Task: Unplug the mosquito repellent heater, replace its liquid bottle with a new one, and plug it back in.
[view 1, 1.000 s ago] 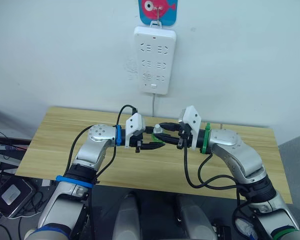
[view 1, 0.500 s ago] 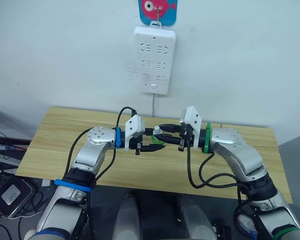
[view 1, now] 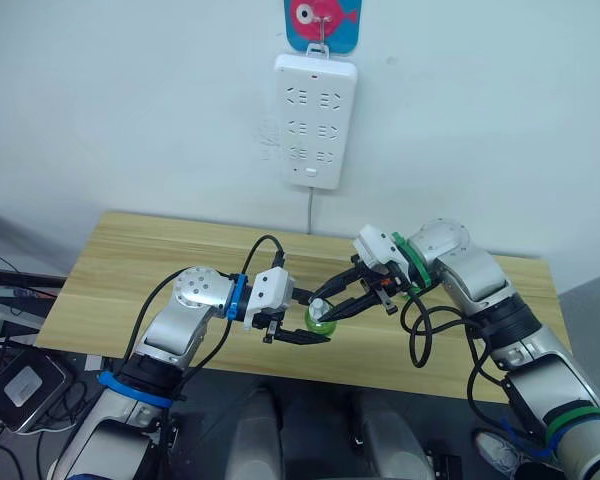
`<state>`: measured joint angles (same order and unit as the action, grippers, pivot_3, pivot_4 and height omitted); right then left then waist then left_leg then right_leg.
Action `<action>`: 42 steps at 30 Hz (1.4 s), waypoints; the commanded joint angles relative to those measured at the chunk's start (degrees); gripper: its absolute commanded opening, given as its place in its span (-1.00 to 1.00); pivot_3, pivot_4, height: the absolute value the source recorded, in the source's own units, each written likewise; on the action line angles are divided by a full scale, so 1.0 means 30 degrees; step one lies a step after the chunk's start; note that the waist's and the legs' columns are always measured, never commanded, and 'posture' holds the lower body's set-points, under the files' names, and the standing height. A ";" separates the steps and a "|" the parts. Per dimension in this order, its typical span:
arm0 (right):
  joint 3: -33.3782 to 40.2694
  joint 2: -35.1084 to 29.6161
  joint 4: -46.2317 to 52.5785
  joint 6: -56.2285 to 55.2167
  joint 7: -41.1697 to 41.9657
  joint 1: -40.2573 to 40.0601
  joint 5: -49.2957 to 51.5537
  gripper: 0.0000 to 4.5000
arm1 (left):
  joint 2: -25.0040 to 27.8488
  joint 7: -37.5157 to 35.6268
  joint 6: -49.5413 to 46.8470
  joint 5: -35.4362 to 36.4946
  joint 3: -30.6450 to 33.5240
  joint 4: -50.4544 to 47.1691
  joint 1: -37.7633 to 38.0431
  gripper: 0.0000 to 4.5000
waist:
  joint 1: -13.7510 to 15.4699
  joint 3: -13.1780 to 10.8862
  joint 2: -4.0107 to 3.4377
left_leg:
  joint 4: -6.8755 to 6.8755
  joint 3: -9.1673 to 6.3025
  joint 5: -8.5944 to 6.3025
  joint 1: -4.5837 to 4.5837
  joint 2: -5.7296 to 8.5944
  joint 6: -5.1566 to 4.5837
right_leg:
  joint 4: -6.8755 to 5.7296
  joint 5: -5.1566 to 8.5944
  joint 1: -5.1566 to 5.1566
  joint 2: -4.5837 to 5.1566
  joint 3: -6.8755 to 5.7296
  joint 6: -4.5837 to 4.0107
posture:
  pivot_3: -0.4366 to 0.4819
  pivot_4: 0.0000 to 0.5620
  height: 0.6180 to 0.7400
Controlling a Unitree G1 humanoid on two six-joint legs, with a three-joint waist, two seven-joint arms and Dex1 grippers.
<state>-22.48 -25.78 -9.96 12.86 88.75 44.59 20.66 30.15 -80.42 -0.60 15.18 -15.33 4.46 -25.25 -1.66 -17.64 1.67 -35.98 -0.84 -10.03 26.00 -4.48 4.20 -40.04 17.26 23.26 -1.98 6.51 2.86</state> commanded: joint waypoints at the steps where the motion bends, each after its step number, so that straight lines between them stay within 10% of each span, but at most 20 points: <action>1: 0.0906 -0.1053 -0.0008 -0.0009 0.0917 0.0532 0.0046 -0.23 | -0.0417 0.0089 0.0375 0.0073 -0.0308 -0.0416 -0.0056 0.00 | 0.0053 0.0000 0.0000 | -0.0001 -0.0005 0.0000 0.0001 0.0003 0.0001 | -0.0001 0.0000 -0.0002 0.0003 -0.0005 -0.0001 | 0.01 -0.15 1.00; 9: 0.2428 -0.3376 0.1371 0.0615 -0.1282 -0.1730 0.0035 0.93 | -0.0500 0.1148 0.0248 -0.0109 0.0569 0.1430 -0.0924 0.00 | 0.0046 0.0004 0.0001 | -0.0021 -0.0045 0.0002 0.0003 0.0012 -0.0001 | -0.0012 -0.0003 -0.0019 0.0014 -0.0045 -0.0007 | -0.03 -0.13 1.00; 26: 0.2763 0.1823 0.9133 0.4744 -1.3500 -0.6911 -0.0798 0.97 | -0.0757 0.2961 -0.0741 -0.0153 0.1145 0.2534 -0.1615 0.00 | -0.0036 0.0006 0.0001 | -0.0032 -0.0113 0.0072 -0.0006 0.0021 0.0107 | -0.0128 0.0001 -0.0011 -0.0001 -0.0080 -0.0009 | -0.09 -0.08 1.00; 37: 0.2437 0.1673 0.8543 0.4103 -1.3315 -0.6856 -0.0999 -0.54 | -0.0886 0.2899 -0.0632 -0.0283 0.1099 0.2712 -0.1685 0.00 | -0.0060 0.0007 -0.0001 | -0.0025 -0.0177 0.0074 -0.0002 0.0016 0.0107 | -0.0175 0.0017 -0.0011 -0.0005 -0.0161 -0.0040 | -0.08 -0.08 1.00; 42: 0.2377 0.1436 0.8299 0.3905 -1.2942 -0.6750 -0.1120 -0.57 | -0.0867 0.2905 -0.0686 -0.0284 0.1177 0.2489 -0.1522 0.00 | -0.0060 0.0007 0.0000 | -0.0032 -0.0187 0.0078 -0.0003 0.0017 0.0108 | -0.0200 0.0021 -0.0011 -0.0005 -0.0173 -0.0044 | -0.07 -0.08 1.00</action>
<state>-15.00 -21.08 14.44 25.45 48.90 24.00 17.07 27.52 -71.76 -3.25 13.67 -12.61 13.45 -29.88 -1.84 -17.62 1.67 -36.08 -1.40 -9.80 25.98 -4.43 4.52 -40.65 17.32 23.23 -1.99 5.99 2.73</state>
